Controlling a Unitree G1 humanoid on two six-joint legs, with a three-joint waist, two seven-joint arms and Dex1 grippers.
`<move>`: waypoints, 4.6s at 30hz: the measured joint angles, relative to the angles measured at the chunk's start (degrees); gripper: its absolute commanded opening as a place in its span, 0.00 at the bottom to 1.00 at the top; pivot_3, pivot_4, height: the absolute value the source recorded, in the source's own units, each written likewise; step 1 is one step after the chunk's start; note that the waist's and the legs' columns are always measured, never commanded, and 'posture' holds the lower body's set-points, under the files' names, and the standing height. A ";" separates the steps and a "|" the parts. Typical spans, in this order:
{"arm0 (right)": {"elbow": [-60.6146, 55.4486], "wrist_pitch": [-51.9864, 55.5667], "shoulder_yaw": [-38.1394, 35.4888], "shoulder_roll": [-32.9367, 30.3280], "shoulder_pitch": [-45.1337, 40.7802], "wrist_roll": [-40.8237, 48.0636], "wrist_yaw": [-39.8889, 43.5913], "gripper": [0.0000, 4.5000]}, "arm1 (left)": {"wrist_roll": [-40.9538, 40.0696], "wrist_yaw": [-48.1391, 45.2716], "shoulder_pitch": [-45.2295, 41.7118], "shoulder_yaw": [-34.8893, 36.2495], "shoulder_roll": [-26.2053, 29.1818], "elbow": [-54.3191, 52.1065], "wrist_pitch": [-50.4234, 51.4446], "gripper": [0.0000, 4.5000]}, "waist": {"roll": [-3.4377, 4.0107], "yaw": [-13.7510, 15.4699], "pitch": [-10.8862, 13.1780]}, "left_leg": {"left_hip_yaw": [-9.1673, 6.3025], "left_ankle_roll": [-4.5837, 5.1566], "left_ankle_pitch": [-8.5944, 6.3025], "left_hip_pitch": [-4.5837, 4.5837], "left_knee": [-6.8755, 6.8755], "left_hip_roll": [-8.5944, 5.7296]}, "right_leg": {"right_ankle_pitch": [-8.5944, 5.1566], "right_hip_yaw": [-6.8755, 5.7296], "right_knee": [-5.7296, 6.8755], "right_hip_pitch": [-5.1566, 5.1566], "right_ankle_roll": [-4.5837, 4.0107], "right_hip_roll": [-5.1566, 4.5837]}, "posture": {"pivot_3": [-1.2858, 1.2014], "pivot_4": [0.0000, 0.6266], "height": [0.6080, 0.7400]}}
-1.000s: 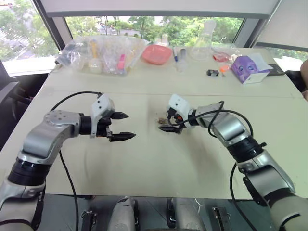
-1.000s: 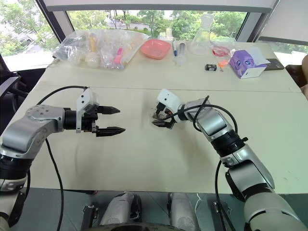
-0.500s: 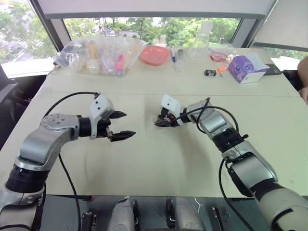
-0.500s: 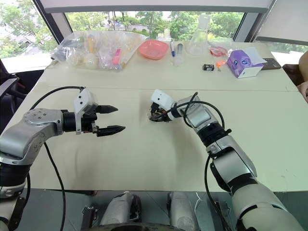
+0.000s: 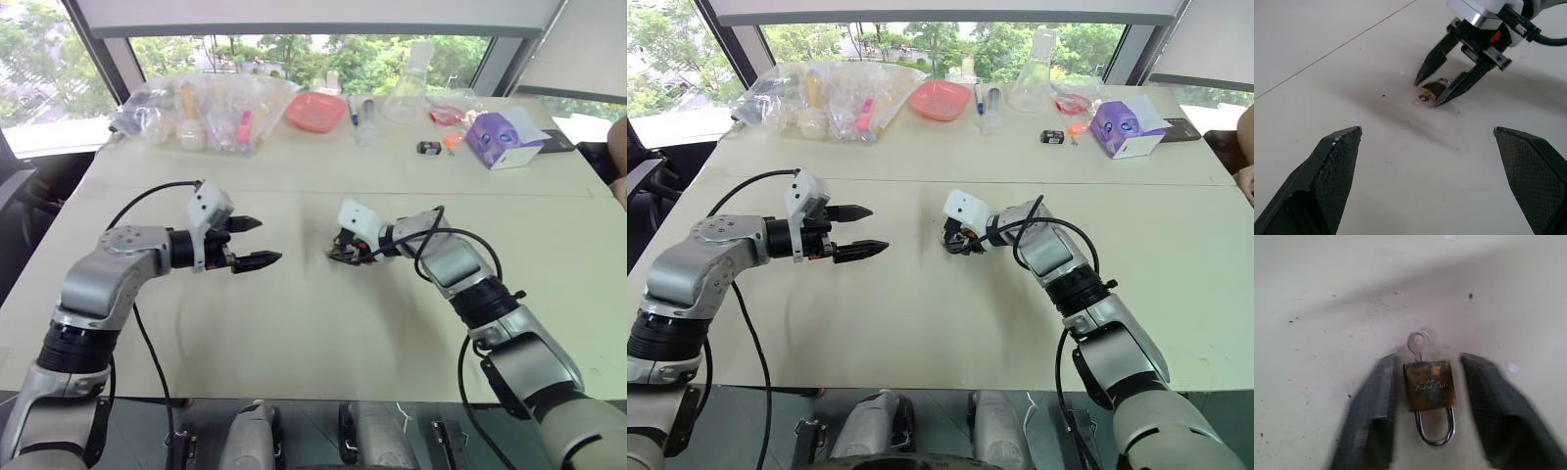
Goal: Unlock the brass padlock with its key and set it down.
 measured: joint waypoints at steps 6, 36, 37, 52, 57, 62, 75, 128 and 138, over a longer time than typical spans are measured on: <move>-1.65 4.49 -1.21 -0.08 0.66 0.87 0.72 0.92 | 1.10 -0.46 0.00 -0.49 0.00 0.33 -0.51 1.00 | 0.00 0.06 0.00 | 0.00 0.00 0.00 0.00 0.00 0.00 | 0.00 0.00 0.00 0.00 0.00 -0.01 | 0.52 0.24 0.94; -26.04 -22.11 -6.71 -6.57 9.70 -6.17 -10.65 0.15 | -8.15 -0.34 -14.11 6.44 -16.04 22.37 1.65 1.00 | -0.01 0.15 0.01 | 0.03 -0.06 0.04 -0.03 0.02 -0.03 | 0.00 -0.02 -0.01 0.00 0.02 0.02 | 0.52 0.24 0.94; -26.63 -22.01 -6.70 -6.49 9.91 -6.18 -10.63 0.15 | -8.07 -1.16 -14.64 6.25 -16.09 23.54 1.48 1.00 | -0.01 0.14 0.02 | 0.04 -0.06 0.04 -0.04 0.02 -0.04 | 0.00 -0.02 -0.01 0.00 0.02 0.01 | 0.52 0.24 0.94; -30.32 -19.17 -6.94 -6.36 10.96 -7.02 -10.98 0.15 | -5.62 -10.51 -20.14 2.92 -18.64 31.32 -2.59 0.38 | -0.01 0.20 0.02 | 0.03 -0.07 0.04 -0.05 0.02 -0.04 | 0.00 -0.03 -0.03 0.00 0.02 0.02 | 0.52 0.24 0.94; -30.36 -18.72 -6.94 -6.41 10.97 -7.27 -10.94 0.15 | -5.04 -10.68 -20.13 2.90 -18.81 32.05 -3.42 0.18 | -0.01 0.16 0.02 | 0.02 -0.07 0.04 -0.04 0.02 -0.03 | 0.00 -0.03 -0.02 -0.01 0.02 0.02 | 0.52 0.24 0.94; -30.24 -18.15 -6.97 -6.47 11.13 -7.94 -10.80 0.15 | -4.29 -12.01 -20.13 2.83 -19.19 32.46 -4.25 0.01 | -0.01 0.24 0.02 | 0.02 -0.06 0.04 -0.05 0.02 -0.04 | 0.00 -0.03 -0.03 0.00 0.02 0.02 | 0.52 0.24 0.94; -29.06 -18.14 -7.04 -6.55 11.32 -8.91 -10.56 0.15 | 5.98 -13.13 -20.03 -1.73 -18.78 31.80 -21.97 0.01 | -0.01 0.30 0.02 | 0.04 -0.06 0.04 -0.05 0.02 -0.04 | 0.00 -0.03 -0.05 0.00 0.02 0.01 | 0.52 0.24 0.94; -29.18 -21.78 -7.12 -5.16 9.01 -12.70 -11.36 0.15 | 8.10 -27.49 -34.88 0.56 -21.72 54.46 -14.83 0.01 | -0.03 0.12 0.03 | 0.03 -0.06 0.04 -0.08 0.02 -0.04 | 0.00 -0.04 -0.04 -0.02 0.03 0.04 | 0.52 0.24 0.94; -29.17 -21.75 -7.12 -5.00 9.03 -13.59 -11.44 0.15 | 8.32 -26.87 -34.88 0.78 -22.02 54.47 -15.12 0.00 | -0.03 0.17 0.03 | 0.03 -0.05 0.04 -0.08 0.02 -0.04 | -0.01 -0.04 -0.04 -0.02 0.03 0.03 | 0.52 0.24 0.94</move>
